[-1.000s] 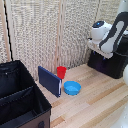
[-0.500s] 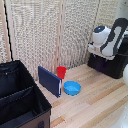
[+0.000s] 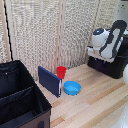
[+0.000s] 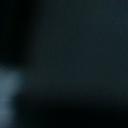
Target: Gently grip the air fryer handle with your gripper and kindly pull it open by sliding your gripper away from the base. Gradually bring your gripper in line with the blue bowl and gently capture it, without tightening your grip too much. Securely place the blue bowl inside the opened air fryer with a steady position. Liberate your robot's gripper, and withdraw your gripper from the proximity of the air fryer.
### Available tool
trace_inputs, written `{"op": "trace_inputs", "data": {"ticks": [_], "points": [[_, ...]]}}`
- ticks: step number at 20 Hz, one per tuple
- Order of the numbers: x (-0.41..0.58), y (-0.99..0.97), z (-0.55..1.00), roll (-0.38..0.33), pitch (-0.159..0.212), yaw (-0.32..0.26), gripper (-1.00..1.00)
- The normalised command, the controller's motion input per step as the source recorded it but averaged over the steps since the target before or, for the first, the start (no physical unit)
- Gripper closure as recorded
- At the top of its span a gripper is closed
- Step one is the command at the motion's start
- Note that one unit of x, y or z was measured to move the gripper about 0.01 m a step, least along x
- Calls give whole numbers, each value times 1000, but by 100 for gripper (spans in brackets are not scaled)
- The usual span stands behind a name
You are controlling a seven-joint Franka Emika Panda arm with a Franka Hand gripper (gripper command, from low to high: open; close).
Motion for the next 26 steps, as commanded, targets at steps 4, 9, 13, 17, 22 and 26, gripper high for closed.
{"op": "trace_inputs", "data": {"ticks": [4,9,13,17,22,26], "points": [[1,-3,1,174,290,-135,100],[3,15,-18,314,219,-199,100],[17,72,0,332,175,-206,100],[-27,179,39,325,136,-164,100],[-456,809,54,73,-37,-11,100],[-333,933,234,5,-75,0,100]]}}
